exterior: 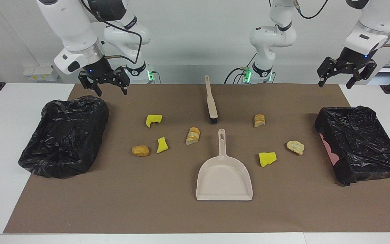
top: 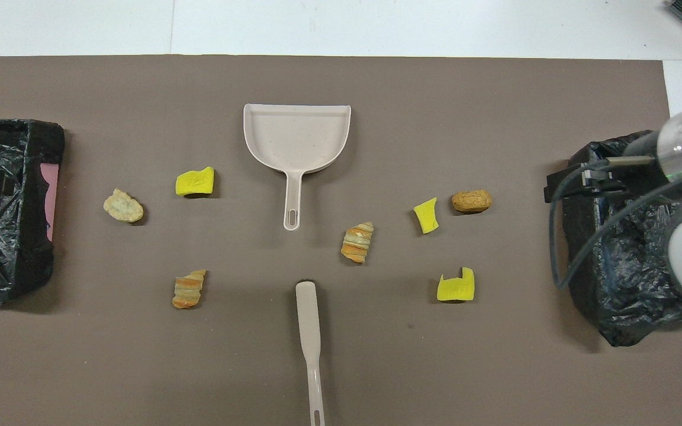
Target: Sweep and dump trash in bin
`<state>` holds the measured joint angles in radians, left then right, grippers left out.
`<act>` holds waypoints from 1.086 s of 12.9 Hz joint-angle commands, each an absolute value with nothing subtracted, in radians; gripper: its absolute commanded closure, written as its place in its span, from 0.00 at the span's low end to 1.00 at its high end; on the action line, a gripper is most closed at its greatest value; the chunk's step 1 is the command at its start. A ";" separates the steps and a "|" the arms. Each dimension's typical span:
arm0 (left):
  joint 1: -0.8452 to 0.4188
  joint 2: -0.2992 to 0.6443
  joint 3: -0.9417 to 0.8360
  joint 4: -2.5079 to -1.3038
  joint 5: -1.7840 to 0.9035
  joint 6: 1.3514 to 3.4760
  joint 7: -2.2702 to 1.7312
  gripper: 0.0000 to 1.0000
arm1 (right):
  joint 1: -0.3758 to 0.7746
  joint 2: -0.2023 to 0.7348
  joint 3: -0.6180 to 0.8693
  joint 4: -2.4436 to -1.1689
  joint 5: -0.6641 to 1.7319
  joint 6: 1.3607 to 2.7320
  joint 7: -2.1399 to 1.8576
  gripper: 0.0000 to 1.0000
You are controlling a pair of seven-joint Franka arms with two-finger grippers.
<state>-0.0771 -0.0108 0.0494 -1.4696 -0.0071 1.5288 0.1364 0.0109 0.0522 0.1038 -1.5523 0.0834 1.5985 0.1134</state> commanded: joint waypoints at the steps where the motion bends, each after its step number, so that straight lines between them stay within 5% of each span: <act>1: -0.092 -0.028 0.058 -1.482 -0.011 1.532 0.132 0.00 | 0.067 0.115 0.107 -1.545 0.086 1.676 0.179 0.00; 6: -0.097 -0.064 0.037 -1.534 -0.015 1.511 0.135 0.00 | 0.188 0.268 0.107 -1.479 0.058 1.804 0.331 0.00; 10: -0.097 -0.208 -0.041 -1.750 -0.015 1.535 0.121 0.00 | 0.305 0.371 0.107 -1.459 0.034 1.962 0.477 0.00; 14: -0.098 -0.366 -0.127 -2.035 -0.026 1.644 0.097 0.00 | 0.420 0.527 0.104 -1.264 -0.026 1.971 0.560 0.00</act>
<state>-0.0882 -0.2673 -0.0996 -1.8648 -0.0127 1.5530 0.1211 0.3855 0.4311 0.1059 -1.4010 0.0087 1.9855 0.5293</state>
